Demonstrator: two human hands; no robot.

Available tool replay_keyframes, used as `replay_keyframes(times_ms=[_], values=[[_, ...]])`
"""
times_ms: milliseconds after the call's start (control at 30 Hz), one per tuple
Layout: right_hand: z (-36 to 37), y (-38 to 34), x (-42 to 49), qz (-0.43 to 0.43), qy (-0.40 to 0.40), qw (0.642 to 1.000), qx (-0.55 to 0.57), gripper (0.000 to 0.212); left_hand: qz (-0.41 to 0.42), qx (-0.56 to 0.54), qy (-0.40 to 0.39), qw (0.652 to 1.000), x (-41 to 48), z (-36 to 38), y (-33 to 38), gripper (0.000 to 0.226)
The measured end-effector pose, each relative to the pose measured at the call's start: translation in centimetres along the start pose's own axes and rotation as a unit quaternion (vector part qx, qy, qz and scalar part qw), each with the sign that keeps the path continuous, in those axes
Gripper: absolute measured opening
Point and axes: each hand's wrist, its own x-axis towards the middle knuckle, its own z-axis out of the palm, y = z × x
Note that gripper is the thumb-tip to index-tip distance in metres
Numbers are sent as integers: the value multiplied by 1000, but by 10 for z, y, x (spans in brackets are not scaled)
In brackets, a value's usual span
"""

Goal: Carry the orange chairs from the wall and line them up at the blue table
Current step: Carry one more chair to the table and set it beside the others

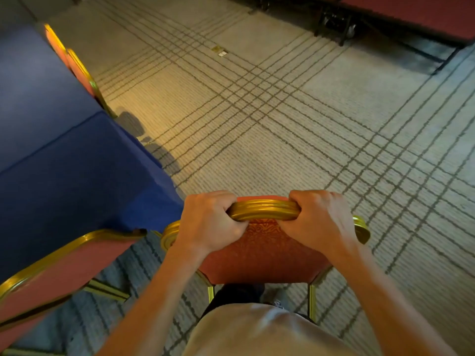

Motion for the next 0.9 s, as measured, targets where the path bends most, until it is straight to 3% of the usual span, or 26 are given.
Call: replay_keyframes(times_ms=[333,700,900], values=[[53,39,174,-10,-39,999,-23,42,-32,-30,-24,999,149,49,-92,56],[65,54,347,5,-35,998,-52,40,-12,-43,-10,999,312,51,-175,42],[90,70,437,-2,-30,998,-51,37,-17,-33,8,999,387,60,-220,49]])
